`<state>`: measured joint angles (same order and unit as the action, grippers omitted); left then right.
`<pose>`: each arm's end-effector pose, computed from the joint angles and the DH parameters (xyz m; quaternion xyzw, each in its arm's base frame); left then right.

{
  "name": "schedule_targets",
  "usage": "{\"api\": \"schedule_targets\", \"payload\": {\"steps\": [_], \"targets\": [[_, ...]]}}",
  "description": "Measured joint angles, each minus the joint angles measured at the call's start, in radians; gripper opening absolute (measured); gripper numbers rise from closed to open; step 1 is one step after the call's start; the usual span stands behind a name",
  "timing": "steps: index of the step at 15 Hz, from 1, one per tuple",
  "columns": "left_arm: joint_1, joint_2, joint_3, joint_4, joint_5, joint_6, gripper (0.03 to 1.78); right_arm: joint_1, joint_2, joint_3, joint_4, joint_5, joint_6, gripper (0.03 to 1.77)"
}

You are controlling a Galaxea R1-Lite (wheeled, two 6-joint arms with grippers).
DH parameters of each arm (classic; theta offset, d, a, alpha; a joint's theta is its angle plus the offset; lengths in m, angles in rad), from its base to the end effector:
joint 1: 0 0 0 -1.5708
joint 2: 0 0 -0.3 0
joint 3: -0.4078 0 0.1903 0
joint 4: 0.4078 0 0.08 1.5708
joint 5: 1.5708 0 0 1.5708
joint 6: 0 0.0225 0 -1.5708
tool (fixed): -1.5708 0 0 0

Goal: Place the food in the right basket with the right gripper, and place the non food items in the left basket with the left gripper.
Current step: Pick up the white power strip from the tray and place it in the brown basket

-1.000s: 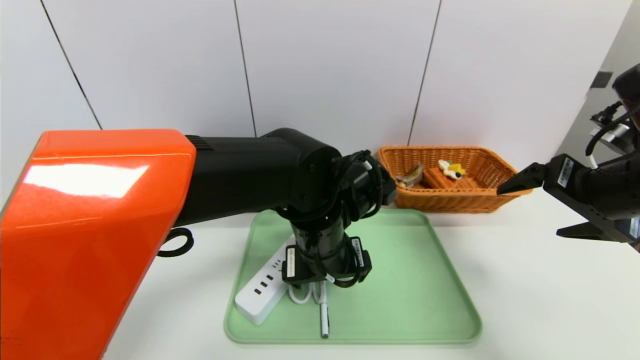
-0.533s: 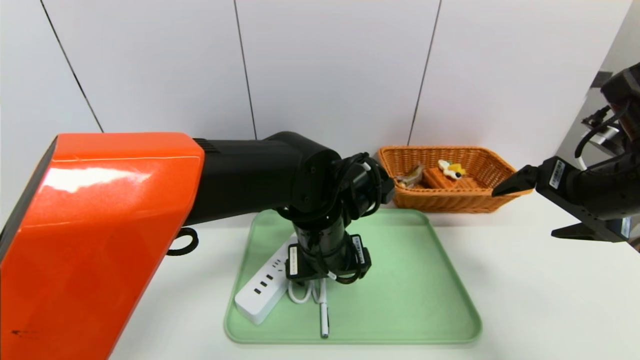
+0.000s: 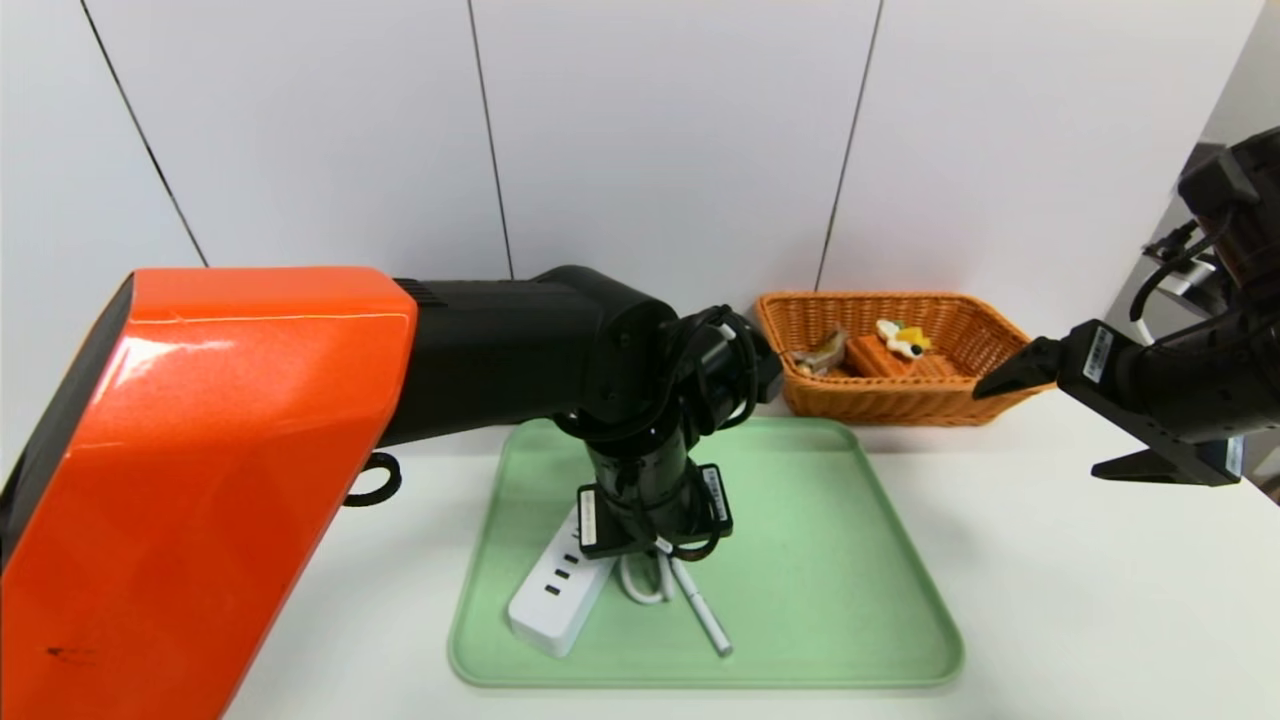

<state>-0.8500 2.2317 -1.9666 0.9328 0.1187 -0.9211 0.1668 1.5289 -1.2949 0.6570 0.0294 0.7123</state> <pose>0.2725 -0.3061 0.1686 -0.1076 0.5782 -0.0428 0.8076 0.2359 0.0404 0.2529 0.2854 0.4337 -0.0671 0.8520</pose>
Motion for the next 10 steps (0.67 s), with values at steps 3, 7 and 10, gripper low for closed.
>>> {"api": "schedule_targets", "payload": {"steps": [3, 7, 10], "targets": [[0.004, -0.001, 0.0, 0.002, -0.002, 0.0, 0.08, 0.0, 0.009, 0.0, 0.0, 0.002, 0.0, 1.71], [0.005, -0.005, 0.0, 0.005, -0.001, -0.002, 0.08, 0.0, 0.017, 0.002, 0.0, 0.015, 0.0, 1.71], [0.005, -0.02, 0.0, 0.004, -0.005, -0.006, 0.08, -0.001, 0.019, 0.002, 0.001, 0.017, 0.0, 1.71]]}}
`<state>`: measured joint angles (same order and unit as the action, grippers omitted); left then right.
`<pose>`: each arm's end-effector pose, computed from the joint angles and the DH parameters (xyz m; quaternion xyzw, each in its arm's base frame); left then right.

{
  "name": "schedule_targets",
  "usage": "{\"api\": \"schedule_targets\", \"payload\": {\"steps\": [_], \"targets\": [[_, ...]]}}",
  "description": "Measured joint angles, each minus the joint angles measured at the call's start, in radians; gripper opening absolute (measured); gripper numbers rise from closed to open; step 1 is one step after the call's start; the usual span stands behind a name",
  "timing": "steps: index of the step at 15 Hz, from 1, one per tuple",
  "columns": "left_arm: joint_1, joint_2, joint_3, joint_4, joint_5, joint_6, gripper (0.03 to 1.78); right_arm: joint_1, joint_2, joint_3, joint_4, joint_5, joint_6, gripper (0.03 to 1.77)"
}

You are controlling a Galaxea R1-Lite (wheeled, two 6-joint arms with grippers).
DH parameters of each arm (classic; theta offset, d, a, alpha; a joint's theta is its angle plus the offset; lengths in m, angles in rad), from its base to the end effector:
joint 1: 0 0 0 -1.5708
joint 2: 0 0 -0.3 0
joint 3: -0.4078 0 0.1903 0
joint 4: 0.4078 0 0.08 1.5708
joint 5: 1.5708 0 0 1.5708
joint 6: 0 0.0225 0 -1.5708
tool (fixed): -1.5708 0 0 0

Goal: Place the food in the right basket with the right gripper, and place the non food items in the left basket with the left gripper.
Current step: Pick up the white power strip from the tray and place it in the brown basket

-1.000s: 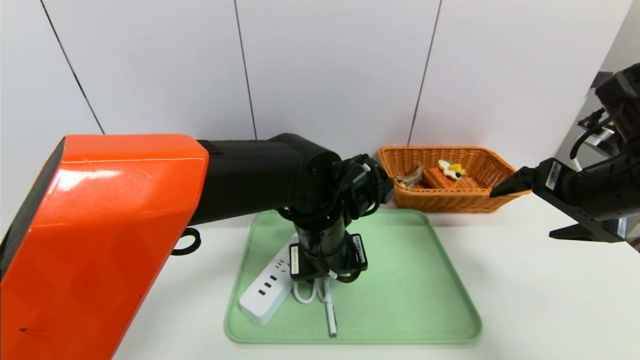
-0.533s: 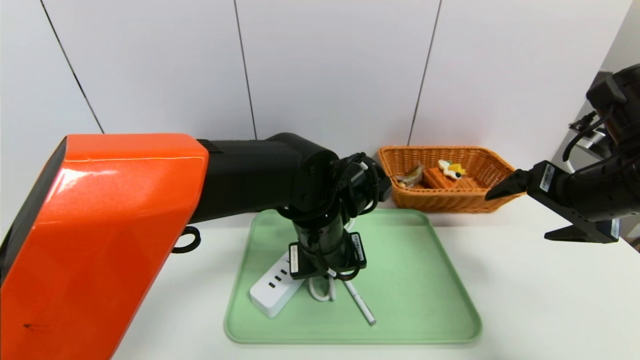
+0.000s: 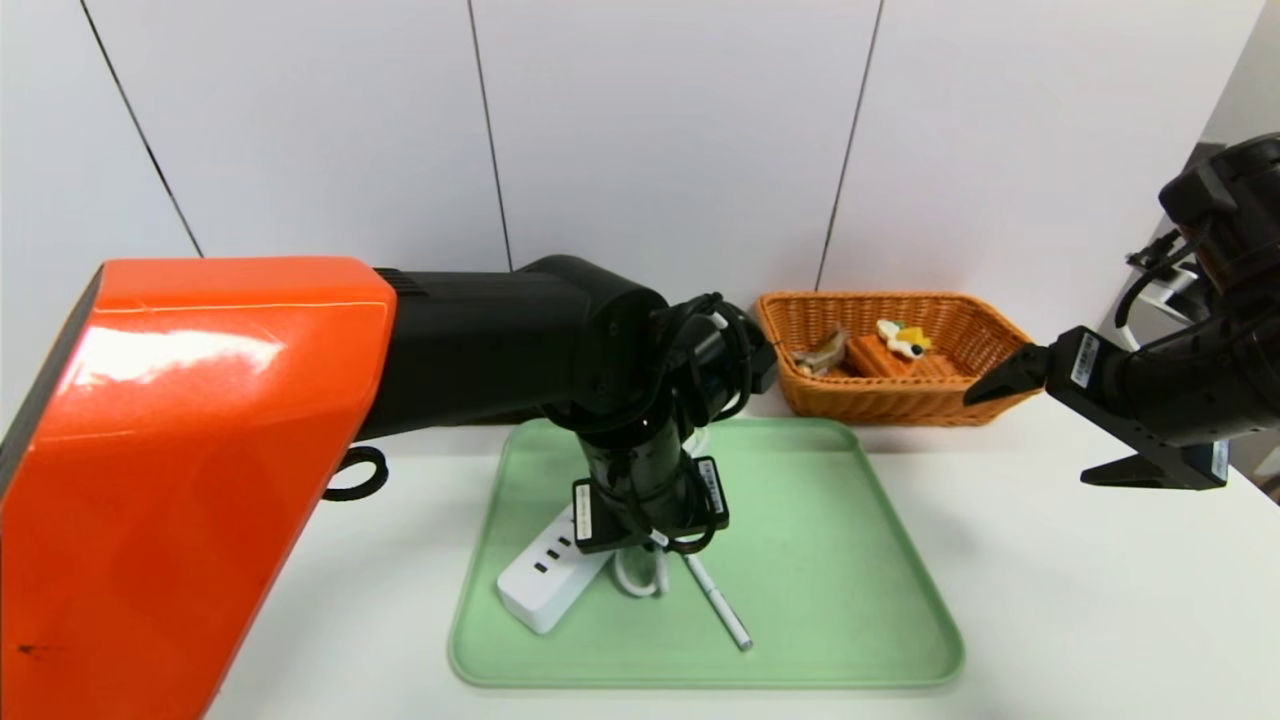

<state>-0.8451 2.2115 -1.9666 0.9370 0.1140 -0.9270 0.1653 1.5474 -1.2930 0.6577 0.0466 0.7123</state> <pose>0.2713 -0.3019 0.1767 -0.1168 0.5749 -0.0445 0.8086 0.2403 0.0411 0.2480 0.2868 0.4451 -0.0643 0.8458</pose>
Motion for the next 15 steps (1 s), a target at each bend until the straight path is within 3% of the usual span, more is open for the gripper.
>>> {"api": "schedule_targets", "payload": {"steps": [15], "targets": [[-0.01, -0.157, -0.002, 0.007, -0.006, 0.003, 0.08, -0.014, -0.007, -0.001, 0.001, 0.002, -0.021, 1.71]]}}
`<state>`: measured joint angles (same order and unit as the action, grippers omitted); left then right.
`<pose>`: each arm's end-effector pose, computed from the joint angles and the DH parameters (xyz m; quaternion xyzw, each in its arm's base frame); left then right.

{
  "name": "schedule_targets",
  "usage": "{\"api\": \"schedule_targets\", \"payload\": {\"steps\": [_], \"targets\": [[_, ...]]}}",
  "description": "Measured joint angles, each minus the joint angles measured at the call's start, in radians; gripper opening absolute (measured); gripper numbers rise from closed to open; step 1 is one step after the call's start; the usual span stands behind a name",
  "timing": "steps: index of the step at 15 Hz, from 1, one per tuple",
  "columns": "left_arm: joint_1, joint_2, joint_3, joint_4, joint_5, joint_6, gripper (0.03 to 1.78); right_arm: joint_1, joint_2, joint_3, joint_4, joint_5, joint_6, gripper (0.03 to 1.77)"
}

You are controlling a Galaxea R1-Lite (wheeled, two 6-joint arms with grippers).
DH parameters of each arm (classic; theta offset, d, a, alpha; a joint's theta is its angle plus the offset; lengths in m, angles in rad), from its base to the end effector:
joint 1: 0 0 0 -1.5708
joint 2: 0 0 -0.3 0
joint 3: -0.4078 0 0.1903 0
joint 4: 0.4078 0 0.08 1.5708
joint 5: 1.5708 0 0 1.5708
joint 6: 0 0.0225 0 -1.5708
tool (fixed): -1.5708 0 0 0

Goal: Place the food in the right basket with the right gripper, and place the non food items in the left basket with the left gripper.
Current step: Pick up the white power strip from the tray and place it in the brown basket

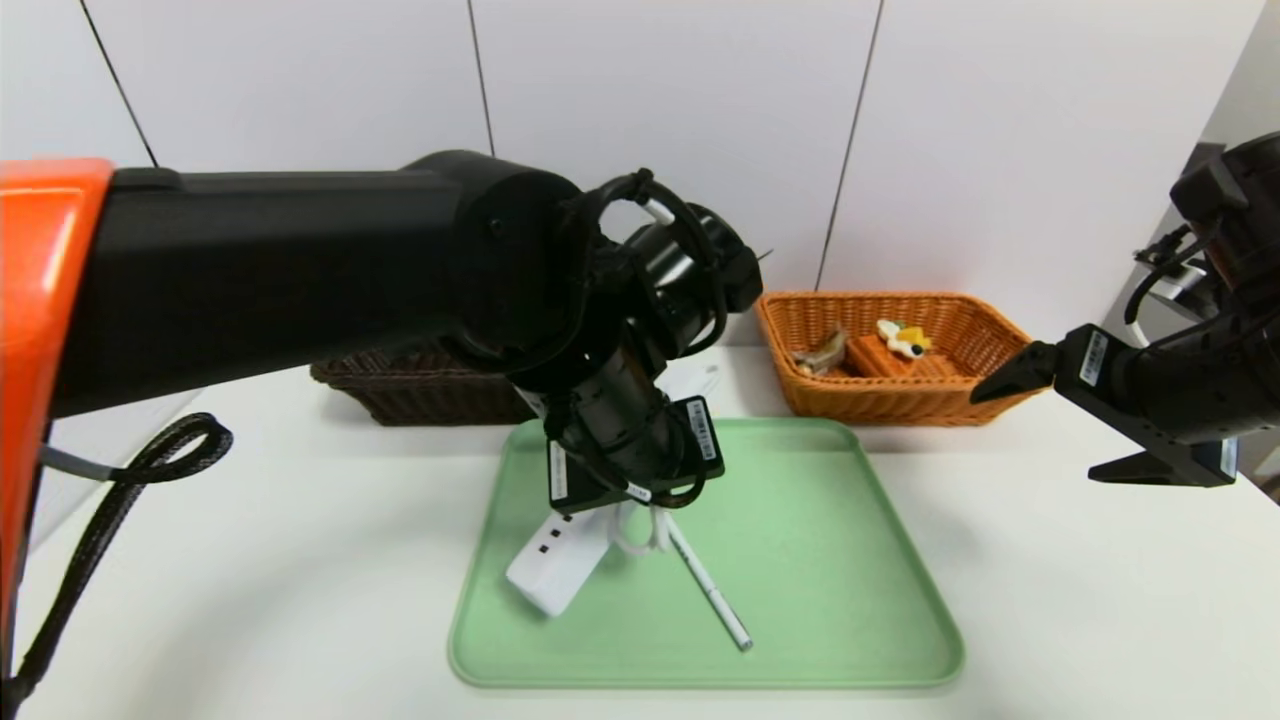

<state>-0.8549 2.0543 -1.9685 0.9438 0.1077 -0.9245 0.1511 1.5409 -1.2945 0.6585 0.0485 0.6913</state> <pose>0.2464 -0.2796 0.2381 -0.1574 0.5323 -0.0897 0.8270 0.2392 0.0375 0.2499 0.2821 0.4411 -0.0636 0.8496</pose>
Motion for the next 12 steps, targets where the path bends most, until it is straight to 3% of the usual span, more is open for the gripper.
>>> {"api": "schedule_targets", "payload": {"steps": [5, 9, 12], "targets": [[-0.049, -0.121, -0.001, -0.002, 0.001, 0.063, 0.08, 0.001, -0.002, -0.003, 0.001, -0.001, -0.001, 1.71], [-0.091, -0.251, -0.001, -0.018, 0.017, 0.224, 0.08, 0.002, -0.003, -0.007, 0.001, 0.0, -0.001, 1.71], [-0.088, -0.33, 0.005, -0.046, 0.089, 0.393, 0.08, 0.002, -0.006, -0.019, 0.0, 0.0, 0.0, 1.71]]}}
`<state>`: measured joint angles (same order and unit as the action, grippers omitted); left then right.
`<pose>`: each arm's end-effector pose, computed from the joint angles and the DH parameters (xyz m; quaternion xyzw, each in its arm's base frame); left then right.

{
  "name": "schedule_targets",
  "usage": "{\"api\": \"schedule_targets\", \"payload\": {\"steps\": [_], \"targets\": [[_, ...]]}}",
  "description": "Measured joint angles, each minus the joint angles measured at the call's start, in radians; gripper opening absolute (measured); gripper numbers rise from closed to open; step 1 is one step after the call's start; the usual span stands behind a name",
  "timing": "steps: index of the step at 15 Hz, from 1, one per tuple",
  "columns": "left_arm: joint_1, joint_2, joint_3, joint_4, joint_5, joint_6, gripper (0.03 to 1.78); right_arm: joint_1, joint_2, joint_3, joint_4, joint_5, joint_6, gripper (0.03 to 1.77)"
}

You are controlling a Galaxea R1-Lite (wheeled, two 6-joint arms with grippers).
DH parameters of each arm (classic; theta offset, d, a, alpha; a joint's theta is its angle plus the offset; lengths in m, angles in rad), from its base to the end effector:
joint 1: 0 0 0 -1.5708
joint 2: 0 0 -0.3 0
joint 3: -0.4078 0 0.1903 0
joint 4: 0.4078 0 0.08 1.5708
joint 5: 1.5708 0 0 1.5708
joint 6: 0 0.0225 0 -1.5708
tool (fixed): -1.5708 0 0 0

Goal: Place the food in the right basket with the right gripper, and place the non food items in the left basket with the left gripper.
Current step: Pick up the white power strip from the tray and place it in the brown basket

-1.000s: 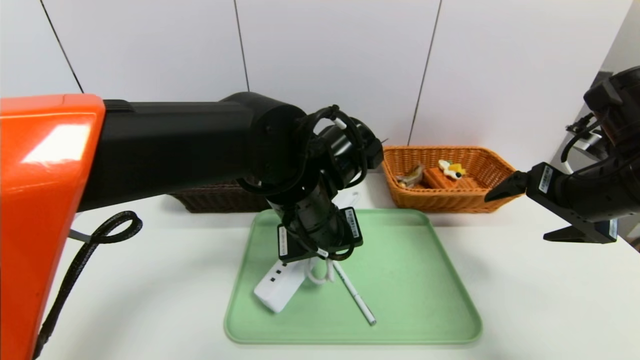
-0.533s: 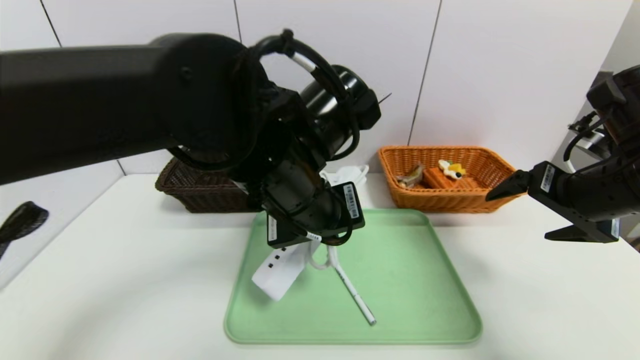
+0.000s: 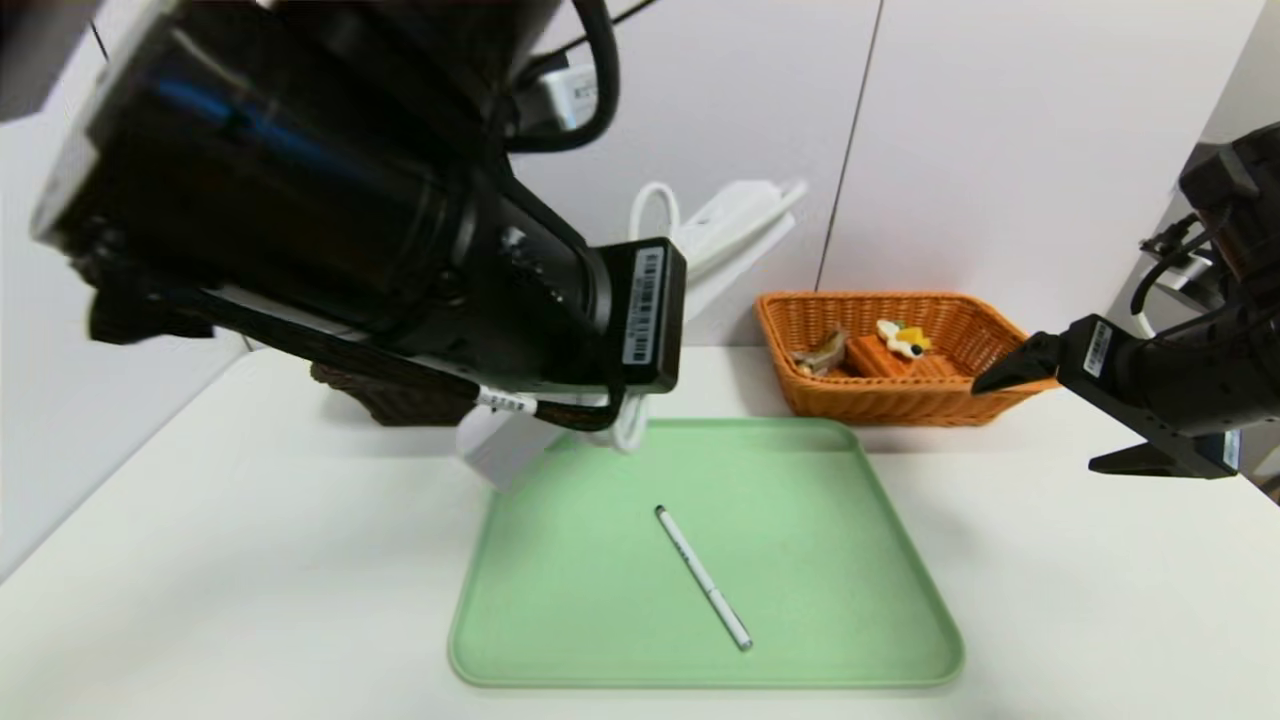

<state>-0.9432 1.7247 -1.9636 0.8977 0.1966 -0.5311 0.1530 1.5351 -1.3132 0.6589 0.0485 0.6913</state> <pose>0.1671 -0.2229 0.3486 -0.0628 0.3534 -0.2615 0.8960 0.2386 0.0379 0.2559 0.2840 0.4314 -0.0586 0.8543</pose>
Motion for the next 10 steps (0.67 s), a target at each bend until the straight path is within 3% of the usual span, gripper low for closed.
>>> {"api": "schedule_targets", "payload": {"steps": [3, 5, 8, 10], "targets": [[0.089, -0.051, 0.006, -0.029, 0.006, 0.187, 0.08, 0.003, -0.008, -0.018, 0.0, 0.0, 0.0, 1.71], [0.187, -0.064, 0.021, -0.116, -0.003, 0.303, 0.08, 0.003, -0.016, -0.022, 0.001, 0.0, 0.001, 1.71], [0.327, -0.059, 0.067, -0.288, -0.105, 0.42, 0.08, 0.002, -0.027, -0.024, 0.006, -0.001, 0.0, 1.71], [0.407, -0.043, 0.076, -0.322, -0.166, 0.47, 0.08, -0.001, -0.037, -0.02, 0.009, -0.002, 0.0, 1.71]]}}
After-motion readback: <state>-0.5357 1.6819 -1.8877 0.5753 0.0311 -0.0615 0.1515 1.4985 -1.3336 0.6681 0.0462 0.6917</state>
